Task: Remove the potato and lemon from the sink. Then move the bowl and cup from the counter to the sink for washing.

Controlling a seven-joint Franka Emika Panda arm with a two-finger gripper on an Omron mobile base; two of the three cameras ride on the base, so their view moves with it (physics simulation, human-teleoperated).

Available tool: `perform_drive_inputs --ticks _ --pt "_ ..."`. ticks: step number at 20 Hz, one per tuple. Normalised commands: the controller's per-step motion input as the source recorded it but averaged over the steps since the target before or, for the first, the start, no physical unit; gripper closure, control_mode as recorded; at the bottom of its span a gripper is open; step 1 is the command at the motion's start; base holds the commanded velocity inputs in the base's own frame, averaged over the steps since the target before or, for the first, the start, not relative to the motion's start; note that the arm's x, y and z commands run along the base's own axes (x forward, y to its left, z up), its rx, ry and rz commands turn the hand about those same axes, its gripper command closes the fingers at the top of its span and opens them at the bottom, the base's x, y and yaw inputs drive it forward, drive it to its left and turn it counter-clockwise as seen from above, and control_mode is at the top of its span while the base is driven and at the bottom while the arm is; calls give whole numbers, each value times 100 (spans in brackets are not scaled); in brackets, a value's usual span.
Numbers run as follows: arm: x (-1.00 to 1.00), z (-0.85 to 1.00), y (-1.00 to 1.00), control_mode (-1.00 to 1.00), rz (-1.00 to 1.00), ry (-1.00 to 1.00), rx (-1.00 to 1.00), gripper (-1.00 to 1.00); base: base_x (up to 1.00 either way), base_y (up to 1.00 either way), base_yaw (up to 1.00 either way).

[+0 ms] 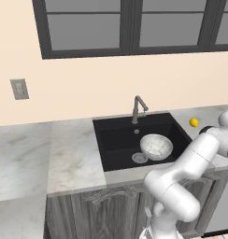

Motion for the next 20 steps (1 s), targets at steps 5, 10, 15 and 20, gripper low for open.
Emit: perform_drive_inputs --ticks 5,10,15,20 --pt "-9 0 47 -100 0 -15 -8 100 0 0 0" --pt "-8 -3 53 -100 0 -11 -16 100 0 0 0" --pt "-5 -13 57 -100 0 -8 -25 100 0 0 0" --pt "-3 -18 62 -100 0 -7 -32 100 0 0 0"
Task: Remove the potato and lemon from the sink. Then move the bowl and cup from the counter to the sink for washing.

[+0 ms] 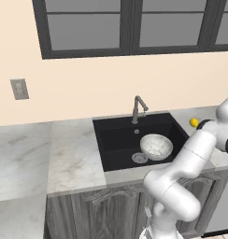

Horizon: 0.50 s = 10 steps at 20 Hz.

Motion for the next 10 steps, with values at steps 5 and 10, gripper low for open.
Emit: perform_drive_inputs --ticks 5,10 --pt "-11 -22 65 -100 0 -8 -31 100 0 0 0" --pt "-20 -18 64 -100 0 -9 -27 100 0 0 0"
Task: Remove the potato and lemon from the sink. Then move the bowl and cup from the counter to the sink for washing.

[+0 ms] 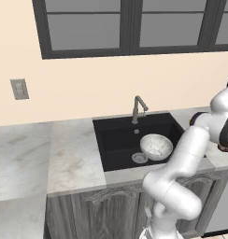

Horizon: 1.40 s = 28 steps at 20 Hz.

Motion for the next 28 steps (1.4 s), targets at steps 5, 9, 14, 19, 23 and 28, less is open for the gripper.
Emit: perform_drive_inputs --ticks 5,9,14,19,23,28 --pt "-20 -17 63 -100 0 -8 -27 100 0 0 0" --pt "-11 -13 64 -100 0 -1 -28 100 0 0 0" --pt "-1 -3 63 -100 0 0 -27 100 0 0 0" --pt "0 2 56 -100 0 0 -25 100 0 0 0" --pt "0 8 49 -100 0 0 -24 100 0 0 0" --pt "0 12 44 -100 0 0 -24 100 0 0 0"
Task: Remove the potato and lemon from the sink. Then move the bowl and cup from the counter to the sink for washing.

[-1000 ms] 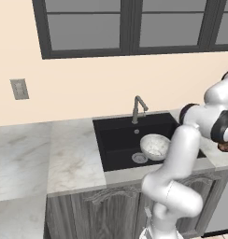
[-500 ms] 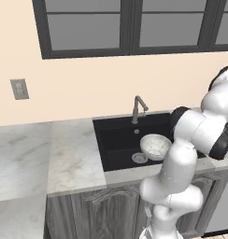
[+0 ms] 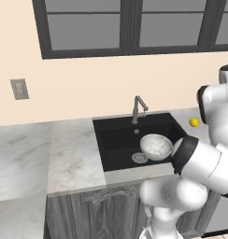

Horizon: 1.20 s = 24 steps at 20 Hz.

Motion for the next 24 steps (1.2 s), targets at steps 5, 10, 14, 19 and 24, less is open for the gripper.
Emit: perform_drive_inputs --ticks 5,10,14,19,24 --pt "4 20 39 -100 0 0 -21 100 0 0 0" --pt "5 24 41 -100 0 2 -15 100 0 0 0" --pt "4 24 39 -100 0 2 -10 100 0 0 0" --pt "1 21 36 -100 0 4 -1 100 0 0 0" --pt "0 15 36 -100 0 10 0 100 0 0 0"
